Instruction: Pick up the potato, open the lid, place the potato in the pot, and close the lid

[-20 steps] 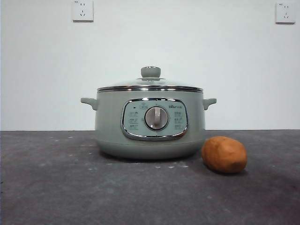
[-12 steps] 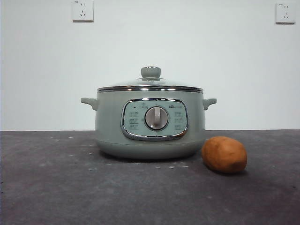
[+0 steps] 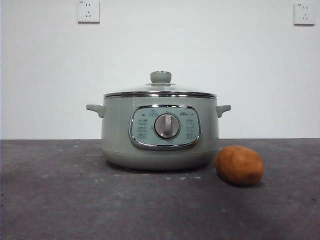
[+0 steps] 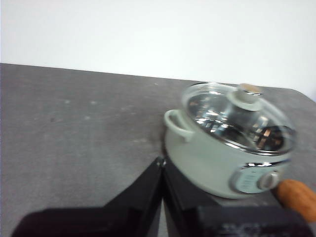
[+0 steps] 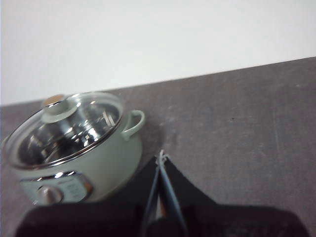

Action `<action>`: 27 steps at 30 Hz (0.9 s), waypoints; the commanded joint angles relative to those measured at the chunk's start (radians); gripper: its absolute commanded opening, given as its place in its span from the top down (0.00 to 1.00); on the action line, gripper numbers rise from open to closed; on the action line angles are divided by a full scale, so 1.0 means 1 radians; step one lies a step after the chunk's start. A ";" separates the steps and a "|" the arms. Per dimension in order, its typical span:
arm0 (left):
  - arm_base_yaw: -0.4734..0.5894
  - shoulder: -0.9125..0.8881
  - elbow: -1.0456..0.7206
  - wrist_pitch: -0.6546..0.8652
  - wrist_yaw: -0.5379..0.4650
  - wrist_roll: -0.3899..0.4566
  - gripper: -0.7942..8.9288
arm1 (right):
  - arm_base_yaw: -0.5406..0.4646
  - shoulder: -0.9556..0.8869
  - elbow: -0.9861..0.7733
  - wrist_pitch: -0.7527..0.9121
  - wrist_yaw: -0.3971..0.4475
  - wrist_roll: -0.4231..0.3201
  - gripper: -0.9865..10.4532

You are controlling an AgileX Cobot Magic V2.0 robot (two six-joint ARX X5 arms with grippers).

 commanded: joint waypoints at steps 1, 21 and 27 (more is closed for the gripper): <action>0.002 0.051 0.102 -0.067 0.032 0.046 0.92 | 0.000 0.064 0.105 -0.076 -0.027 -0.070 0.92; -0.040 0.230 0.384 -0.277 0.065 0.118 0.90 | 0.000 0.311 0.421 -0.351 -0.093 -0.188 0.90; -0.040 0.234 0.384 -0.277 0.064 0.117 0.34 | 0.000 0.311 0.421 -0.351 -0.105 -0.185 0.50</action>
